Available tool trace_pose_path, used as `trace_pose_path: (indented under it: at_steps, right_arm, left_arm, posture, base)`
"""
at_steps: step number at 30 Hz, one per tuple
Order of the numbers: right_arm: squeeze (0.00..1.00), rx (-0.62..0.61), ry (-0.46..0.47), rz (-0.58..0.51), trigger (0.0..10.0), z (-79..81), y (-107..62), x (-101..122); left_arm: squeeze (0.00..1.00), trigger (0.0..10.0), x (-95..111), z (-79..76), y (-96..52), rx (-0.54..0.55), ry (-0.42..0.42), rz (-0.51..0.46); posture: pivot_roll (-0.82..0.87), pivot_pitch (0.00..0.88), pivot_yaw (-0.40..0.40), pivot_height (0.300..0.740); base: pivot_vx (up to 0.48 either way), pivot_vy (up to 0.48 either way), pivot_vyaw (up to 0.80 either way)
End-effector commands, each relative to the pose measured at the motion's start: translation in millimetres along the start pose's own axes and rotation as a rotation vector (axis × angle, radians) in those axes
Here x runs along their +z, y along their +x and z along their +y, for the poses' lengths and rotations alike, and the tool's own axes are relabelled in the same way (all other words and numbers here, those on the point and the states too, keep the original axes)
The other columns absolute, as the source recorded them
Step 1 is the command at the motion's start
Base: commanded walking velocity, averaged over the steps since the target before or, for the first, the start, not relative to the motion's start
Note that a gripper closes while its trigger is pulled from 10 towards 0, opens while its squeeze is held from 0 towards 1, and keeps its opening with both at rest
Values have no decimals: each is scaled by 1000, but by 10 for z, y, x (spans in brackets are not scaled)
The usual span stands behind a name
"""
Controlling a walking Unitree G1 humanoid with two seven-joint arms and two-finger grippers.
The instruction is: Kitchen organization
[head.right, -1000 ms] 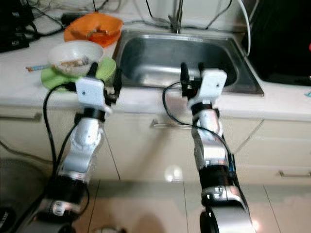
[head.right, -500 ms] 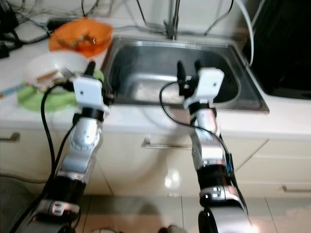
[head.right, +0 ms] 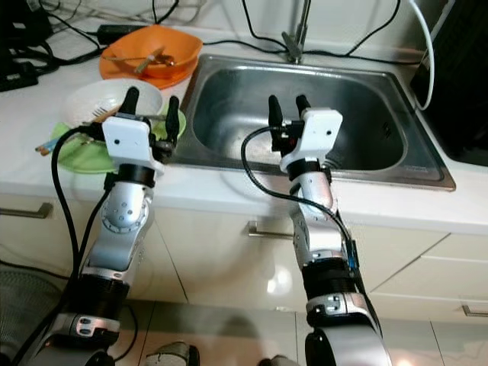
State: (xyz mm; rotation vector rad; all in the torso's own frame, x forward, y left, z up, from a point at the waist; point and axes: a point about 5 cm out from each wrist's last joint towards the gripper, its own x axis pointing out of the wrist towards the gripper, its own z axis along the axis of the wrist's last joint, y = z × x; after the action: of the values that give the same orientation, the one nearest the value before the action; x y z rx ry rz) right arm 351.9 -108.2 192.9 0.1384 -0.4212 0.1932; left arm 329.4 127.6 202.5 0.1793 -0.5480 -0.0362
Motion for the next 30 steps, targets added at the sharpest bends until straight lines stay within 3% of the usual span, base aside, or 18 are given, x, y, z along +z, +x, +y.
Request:
trace_pose_path:
  at_steps: [1,4,7,11,18,22,30]
  right_arm:
    - [0,-14,6,-20,10000,-27,17,43]
    - [0,-17,7,-22,10000,-32,19,46]
    - [0,-17,10,-22,10000,-30,17,46]
    - [0,-17,12,-21,10000,-28,17,43]
    - [0,-11,18,-18,10000,-14,22,35]
    - [0,-7,18,-14,10000,-17,18,24]
    - [0,3,24,-14,10000,9,34,25]
  left_arm:
    - [0,10000,53,-16,12,-14,2,-18]
    - [0,10000,102,-20,26,-34,23,-37]
    - [0,10000,175,-48,37,-101,110,-64]
    - [0,10000,180,-46,36,-118,164,-59]
    - [0,10000,95,-63,-46,-209,333,-39]
    - [0,10000,37,-89,-168,-300,594,-74]
    - [0,10000,-51,-87,-226,-330,688,-37]
  posture:
    - [138,102,-46,740]
    - [137,102,-46,740]
    - [139,103,-47,740]
    - [139,103,-47,740]
    - [141,102,-47,740]
    - [145,102,-49,740]
    - [150,93,-50,740]
  base:
    - [0,0,0]
    - [0,0,0]
    - [0,0,0]
    - [0,0,0]
    - [0,0,0]
    - [0,0,0]
    - [0,0,0]
